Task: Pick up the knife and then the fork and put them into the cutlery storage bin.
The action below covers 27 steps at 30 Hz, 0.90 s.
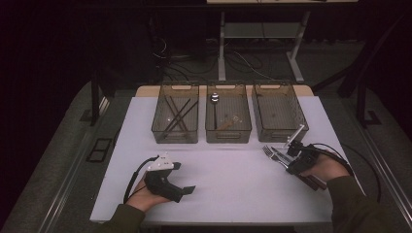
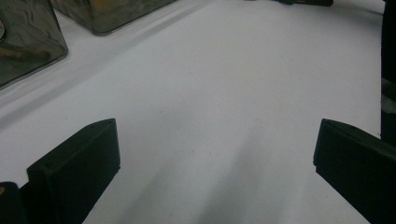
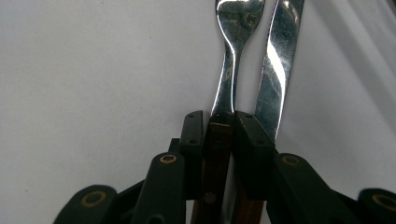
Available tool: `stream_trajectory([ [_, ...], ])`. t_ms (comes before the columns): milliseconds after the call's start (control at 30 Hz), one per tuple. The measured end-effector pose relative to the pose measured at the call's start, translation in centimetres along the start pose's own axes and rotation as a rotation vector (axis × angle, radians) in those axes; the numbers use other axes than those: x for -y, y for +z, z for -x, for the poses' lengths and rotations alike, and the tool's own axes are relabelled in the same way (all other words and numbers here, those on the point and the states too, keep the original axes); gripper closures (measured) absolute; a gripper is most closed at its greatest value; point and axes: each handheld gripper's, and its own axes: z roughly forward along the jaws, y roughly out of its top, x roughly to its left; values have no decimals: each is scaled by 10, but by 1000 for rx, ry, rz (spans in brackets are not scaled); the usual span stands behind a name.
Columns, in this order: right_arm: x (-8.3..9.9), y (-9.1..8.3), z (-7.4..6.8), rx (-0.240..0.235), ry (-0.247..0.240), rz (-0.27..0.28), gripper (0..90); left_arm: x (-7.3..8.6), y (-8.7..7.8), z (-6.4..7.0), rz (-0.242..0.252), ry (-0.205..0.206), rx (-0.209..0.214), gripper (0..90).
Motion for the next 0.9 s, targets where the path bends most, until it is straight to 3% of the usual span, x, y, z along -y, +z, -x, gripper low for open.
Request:
stream_trajectory([
  [167,-14,2,1,-3,2,-97,750,0,0,0,-4,-2,1,0],
  [333,-16,2,1,8,32,-111,773,0,0,0,-8,6,0,0],
  [467,-12,0,0,10,56,-78,773,0,0,0,-8,5,1,0],
  [533,-9,-1,1,-17,57,-49,774,0,0,0,-9,6,1,0],
  [733,-3,-9,-3,-56,48,74,774,0,-1,0,-3,8,0,0],
  [900,5,-15,-2,-51,68,174,773,1,-2,0,13,23,-14,0],
])
